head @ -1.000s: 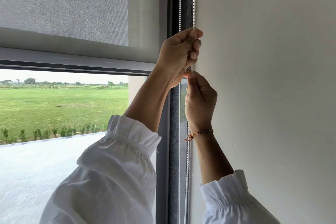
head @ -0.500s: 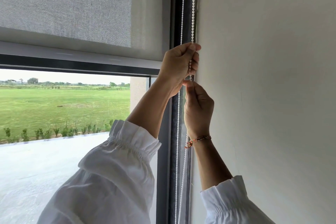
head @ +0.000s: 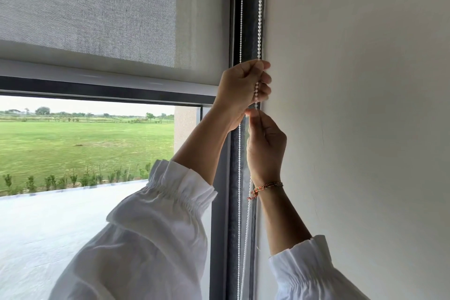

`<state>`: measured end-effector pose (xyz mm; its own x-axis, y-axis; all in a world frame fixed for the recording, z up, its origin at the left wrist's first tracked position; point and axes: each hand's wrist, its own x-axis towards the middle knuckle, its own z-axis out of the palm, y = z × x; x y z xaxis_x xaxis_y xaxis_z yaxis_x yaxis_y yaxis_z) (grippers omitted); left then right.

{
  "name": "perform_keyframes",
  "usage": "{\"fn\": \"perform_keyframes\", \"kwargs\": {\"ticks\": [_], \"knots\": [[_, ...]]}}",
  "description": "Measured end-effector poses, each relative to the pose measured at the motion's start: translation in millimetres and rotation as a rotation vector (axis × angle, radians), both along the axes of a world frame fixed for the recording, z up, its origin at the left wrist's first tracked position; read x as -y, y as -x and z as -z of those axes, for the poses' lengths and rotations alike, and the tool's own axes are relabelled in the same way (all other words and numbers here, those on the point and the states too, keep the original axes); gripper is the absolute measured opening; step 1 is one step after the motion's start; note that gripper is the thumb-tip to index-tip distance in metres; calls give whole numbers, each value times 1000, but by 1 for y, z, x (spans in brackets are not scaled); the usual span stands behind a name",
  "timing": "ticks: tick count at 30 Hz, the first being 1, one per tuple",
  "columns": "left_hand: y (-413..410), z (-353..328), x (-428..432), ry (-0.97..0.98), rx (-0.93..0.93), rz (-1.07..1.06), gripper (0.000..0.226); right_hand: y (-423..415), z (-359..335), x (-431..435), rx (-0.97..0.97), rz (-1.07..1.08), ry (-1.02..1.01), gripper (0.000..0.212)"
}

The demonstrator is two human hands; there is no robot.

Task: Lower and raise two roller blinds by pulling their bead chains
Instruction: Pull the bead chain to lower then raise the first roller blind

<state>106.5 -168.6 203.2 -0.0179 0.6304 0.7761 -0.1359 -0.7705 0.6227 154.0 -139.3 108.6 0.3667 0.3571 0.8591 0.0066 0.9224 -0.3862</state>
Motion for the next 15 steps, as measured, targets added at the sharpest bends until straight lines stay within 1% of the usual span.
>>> {"fn": "perform_keyframes", "kwargs": {"ticks": [5, 8, 9, 11, 13, 15], "knots": [[3, 6, 3, -7, 0, -30, 12, -2, -2, -4, -21, -79, 71, 24], [8, 10, 2, 2, -27, -100, 9, -2, -6, -5, -18, -95, 162, 37], [10, 11, 2, 6, -47, -125, 9, -2, -7, -5, -22, -102, 187, 37], [13, 14, 2, 12, -73, -171, 16, 0, -9, -2, -41, -97, 225, 30], [15, 19, 3, 8, -85, -238, 25, 1, -11, 3, -50, -39, 252, 21], [21, 25, 7, -4, -135, -362, 28, 4, -13, 8, -33, 74, 304, 23]]}}
